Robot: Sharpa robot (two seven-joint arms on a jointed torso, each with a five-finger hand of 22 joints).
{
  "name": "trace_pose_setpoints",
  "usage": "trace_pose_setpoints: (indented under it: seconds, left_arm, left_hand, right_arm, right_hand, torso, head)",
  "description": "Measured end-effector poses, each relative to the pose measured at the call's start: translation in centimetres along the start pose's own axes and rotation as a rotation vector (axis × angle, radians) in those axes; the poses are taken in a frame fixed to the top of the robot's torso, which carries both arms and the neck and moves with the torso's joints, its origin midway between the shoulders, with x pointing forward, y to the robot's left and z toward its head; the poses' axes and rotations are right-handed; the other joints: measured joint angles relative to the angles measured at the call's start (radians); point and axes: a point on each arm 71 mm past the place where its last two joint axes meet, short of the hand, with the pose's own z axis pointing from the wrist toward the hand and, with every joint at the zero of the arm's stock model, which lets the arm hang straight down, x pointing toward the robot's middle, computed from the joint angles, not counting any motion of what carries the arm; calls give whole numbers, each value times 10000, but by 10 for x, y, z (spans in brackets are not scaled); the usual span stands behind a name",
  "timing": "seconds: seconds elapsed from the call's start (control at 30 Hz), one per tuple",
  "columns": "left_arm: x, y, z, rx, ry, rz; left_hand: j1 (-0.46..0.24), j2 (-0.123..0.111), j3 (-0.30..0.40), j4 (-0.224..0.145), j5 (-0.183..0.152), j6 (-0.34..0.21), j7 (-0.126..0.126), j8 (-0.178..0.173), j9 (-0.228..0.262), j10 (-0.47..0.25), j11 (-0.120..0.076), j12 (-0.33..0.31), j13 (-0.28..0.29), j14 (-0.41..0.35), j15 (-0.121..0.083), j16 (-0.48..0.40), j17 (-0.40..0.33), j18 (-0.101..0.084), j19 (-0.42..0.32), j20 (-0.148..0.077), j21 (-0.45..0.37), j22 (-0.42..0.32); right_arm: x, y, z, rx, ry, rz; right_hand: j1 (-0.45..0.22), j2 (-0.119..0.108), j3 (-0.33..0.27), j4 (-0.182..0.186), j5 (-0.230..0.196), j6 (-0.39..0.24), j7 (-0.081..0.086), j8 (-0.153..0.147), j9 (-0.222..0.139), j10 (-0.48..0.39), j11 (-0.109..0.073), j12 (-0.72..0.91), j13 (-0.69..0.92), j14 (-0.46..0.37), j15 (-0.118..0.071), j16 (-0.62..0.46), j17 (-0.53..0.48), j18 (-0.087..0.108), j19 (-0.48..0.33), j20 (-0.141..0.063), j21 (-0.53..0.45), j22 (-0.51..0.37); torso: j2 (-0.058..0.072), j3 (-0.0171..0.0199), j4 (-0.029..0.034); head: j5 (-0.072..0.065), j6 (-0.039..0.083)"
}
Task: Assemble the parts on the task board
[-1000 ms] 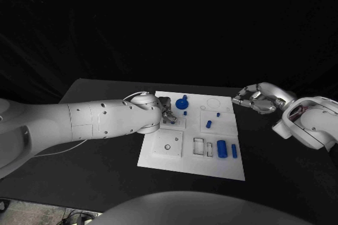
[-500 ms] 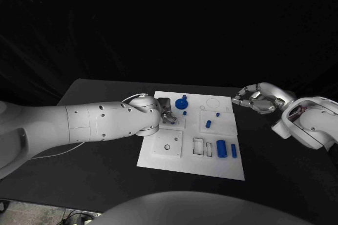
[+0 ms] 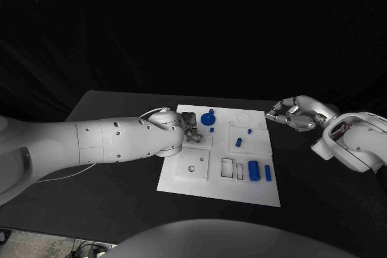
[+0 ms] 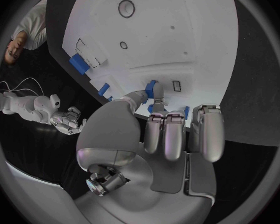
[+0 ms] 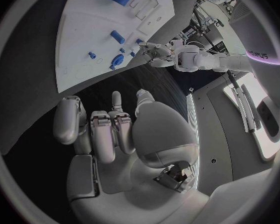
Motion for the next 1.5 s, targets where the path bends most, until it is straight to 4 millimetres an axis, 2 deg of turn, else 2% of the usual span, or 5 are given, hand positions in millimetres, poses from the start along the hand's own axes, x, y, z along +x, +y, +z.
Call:
trace_pose_setpoints:
  seconds: [1.5]
  left_arm:
    - [4,3,-2,402,-639,590]
  left_hand:
    - [-22,-110,14,-14,22,77,-3,22,26,-14,19,0,0,0,0,0,-2,-1,0,0,0,-1]
  right_arm:
    - [-1,-3,-2,25,-92,-10]
  right_hand:
    - [40,40,0,0,0,0,0,0,0,0,0,1,5,0,0,0,5,0,1,-1,-41,4]
  torso:
    - [3,1,4]
  head:
    - [-48,0]
